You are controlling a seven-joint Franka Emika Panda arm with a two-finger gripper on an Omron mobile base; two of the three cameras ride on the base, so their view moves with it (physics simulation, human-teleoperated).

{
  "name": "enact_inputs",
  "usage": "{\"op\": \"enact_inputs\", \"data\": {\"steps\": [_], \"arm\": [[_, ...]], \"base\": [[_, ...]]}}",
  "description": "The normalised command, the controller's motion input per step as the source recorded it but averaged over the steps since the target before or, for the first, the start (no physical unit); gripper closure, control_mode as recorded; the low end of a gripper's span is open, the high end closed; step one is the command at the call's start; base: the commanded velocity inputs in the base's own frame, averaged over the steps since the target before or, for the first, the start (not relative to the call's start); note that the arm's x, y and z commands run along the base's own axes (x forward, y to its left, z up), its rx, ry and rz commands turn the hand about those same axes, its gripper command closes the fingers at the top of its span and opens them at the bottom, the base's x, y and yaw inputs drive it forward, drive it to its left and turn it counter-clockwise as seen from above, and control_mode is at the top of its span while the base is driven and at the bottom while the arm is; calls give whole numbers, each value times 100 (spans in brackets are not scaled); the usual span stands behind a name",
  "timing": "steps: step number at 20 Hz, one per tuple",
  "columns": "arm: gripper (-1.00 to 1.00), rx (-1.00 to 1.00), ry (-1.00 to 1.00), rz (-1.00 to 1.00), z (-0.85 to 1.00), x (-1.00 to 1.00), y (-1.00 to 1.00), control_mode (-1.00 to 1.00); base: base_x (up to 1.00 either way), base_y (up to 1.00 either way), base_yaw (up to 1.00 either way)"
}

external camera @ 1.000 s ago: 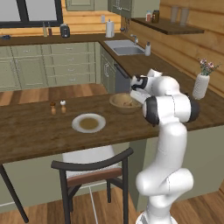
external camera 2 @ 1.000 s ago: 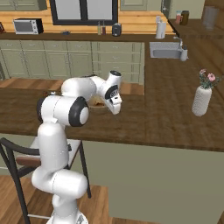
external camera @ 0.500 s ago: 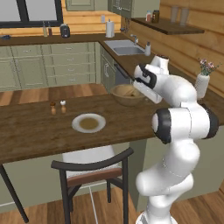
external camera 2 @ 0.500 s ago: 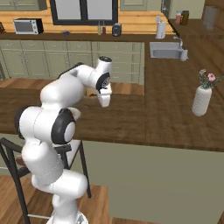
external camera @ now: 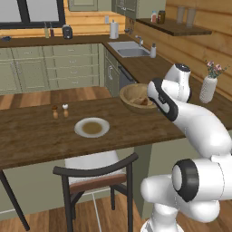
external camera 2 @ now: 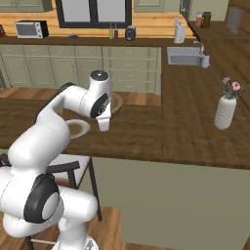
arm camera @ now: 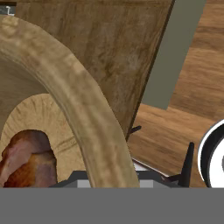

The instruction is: Pick the chicken drumstick and sweet potato from their plates and place them in the bowl. Then put the bowl in the fridge.

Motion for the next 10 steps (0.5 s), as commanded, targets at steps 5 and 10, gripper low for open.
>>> {"op": "enact_inputs", "data": {"steps": [5,10], "arm": [[100,-7,0,-6,17,-100,20,-100],[100,-2,0,-7,0,-100,6,-100]], "base": [[0,0,0],[0,0,0]]}}
